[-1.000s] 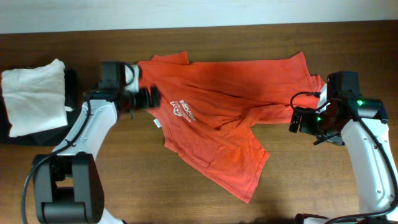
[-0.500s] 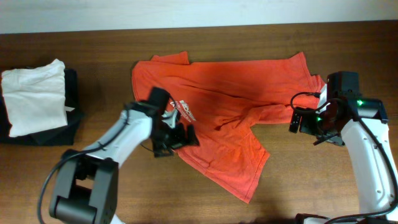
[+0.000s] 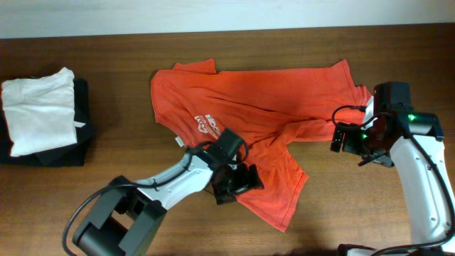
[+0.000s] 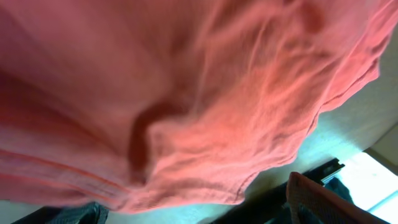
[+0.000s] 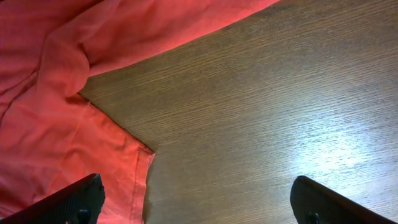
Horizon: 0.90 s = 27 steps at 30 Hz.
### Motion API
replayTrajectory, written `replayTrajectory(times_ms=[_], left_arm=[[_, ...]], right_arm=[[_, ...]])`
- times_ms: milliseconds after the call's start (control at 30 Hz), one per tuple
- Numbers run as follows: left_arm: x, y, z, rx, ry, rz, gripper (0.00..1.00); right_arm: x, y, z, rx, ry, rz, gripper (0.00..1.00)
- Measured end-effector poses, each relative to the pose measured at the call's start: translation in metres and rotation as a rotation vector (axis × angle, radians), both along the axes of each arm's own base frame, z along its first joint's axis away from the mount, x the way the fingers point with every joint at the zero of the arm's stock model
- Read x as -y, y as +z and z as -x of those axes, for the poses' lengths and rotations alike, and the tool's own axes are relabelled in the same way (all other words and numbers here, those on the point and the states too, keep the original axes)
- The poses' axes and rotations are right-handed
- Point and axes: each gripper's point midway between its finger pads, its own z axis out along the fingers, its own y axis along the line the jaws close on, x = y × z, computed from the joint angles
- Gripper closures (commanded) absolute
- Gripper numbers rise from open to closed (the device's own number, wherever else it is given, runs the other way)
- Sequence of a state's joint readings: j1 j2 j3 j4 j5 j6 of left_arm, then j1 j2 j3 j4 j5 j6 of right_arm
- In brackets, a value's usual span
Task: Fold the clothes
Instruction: 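Grasp the T-shirt's left hem corner with the left gripper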
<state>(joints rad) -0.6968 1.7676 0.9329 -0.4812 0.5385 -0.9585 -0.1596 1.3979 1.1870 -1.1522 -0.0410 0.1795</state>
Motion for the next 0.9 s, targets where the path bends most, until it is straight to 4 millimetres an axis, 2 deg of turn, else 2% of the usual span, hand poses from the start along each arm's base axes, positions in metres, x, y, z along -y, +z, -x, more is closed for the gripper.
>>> replayTrajectory(times_ms=[200,233,333,400,433,500,533,733,800,900], left_arm=[[0.010,-0.003,0.030,-0.101,-0.009,-0.024,0.11],[0.012,-0.003,0.034,-0.111,-0.010,-0.028,0.18],[0.015,-0.005,0.032,-0.092,0.000,-0.037,0.30],[0.018,-0.006,0.026,-0.064,0.015,-0.035,0.45],[0.019,-0.007,0.021,-0.037,0.021,-0.033,0.58],[0.018,-0.010,0.012,0.008,0.037,-0.050,0.94],[0.016,-0.012,0.009,0.020,0.045,-0.063,0.99],[0.001,-0.021,0.002,0.044,0.062,-0.127,1.00],[-0.016,-0.021,0.000,0.011,0.073,-0.166,1.00],[-0.058,-0.021,-0.014,-0.046,0.144,-0.226,1.00]], right_arm=[[0.000,0.000,0.000,0.000,0.000,0.000,0.01],[0.000,0.000,0.000,0.000,0.000,0.000,0.01],[0.000,0.000,0.000,0.000,0.000,0.000,0.01],[0.000,0.000,0.000,0.000,0.000,0.000,0.01],[0.000,0.000,0.000,0.000,0.000,0.000,0.01],[0.000,0.000,0.001,-0.002,-0.001,0.000,0.01],[0.000,0.000,0.001,-0.005,0.000,-0.001,0.01],[0.000,0.000,0.002,-0.009,0.000,-0.001,0.01],[0.000,0.000,0.002,-0.008,0.000,-0.001,0.01],[0.000,0.000,0.000,0.000,0.000,0.001,0.01]])
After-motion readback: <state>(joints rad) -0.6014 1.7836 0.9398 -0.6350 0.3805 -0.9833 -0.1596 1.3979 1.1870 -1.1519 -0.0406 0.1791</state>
